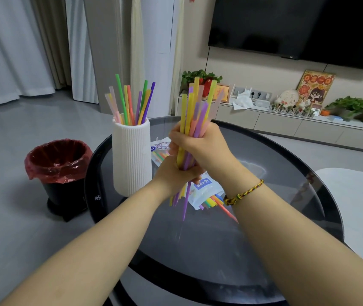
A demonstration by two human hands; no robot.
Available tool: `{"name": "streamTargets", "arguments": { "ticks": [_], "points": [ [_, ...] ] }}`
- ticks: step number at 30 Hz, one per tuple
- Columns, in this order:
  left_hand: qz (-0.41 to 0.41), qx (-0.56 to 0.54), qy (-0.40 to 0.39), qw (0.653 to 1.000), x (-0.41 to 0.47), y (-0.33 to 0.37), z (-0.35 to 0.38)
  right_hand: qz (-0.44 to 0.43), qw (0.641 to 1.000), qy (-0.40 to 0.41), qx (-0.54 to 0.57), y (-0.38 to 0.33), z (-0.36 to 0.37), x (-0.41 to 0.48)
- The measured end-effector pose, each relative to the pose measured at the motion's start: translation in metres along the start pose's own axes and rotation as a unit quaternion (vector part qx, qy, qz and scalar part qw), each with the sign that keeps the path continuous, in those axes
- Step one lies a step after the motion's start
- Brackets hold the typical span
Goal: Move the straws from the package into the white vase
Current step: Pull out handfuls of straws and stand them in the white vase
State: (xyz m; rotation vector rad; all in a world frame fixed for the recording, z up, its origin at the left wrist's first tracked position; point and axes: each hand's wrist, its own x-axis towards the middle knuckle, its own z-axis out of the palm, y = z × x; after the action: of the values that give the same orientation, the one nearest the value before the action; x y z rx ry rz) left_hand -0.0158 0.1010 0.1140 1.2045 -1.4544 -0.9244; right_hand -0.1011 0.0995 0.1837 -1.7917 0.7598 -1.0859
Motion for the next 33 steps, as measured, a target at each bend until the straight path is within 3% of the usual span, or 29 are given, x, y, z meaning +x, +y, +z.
{"name": "streamTargets", "arguments": {
  "ticks": [11,22,27,33],
  "points": [
    [-0.059,0.054,-0.037,0.996,-0.011,-0.031,0.005,0.086,0.996,-0.008,-0.005,0.033,0.008,-0.011],
    [-0.073,0.064,-0.047,0.994,-0.011,-0.042,0.006,0.116,0.993,-0.004,0.012,0.048,0.007,-0.012],
    [-0.124,0.035,-0.086,0.988,-0.022,-0.055,0.004,0.149,0.988,-0.021,0.018,0.057,0.009,-0.015],
    [-0.095,0.017,-0.075,0.993,-0.015,-0.038,-0.004,0.127,0.983,-0.002,0.134,0.048,0.006,-0.005]
  ]
}}
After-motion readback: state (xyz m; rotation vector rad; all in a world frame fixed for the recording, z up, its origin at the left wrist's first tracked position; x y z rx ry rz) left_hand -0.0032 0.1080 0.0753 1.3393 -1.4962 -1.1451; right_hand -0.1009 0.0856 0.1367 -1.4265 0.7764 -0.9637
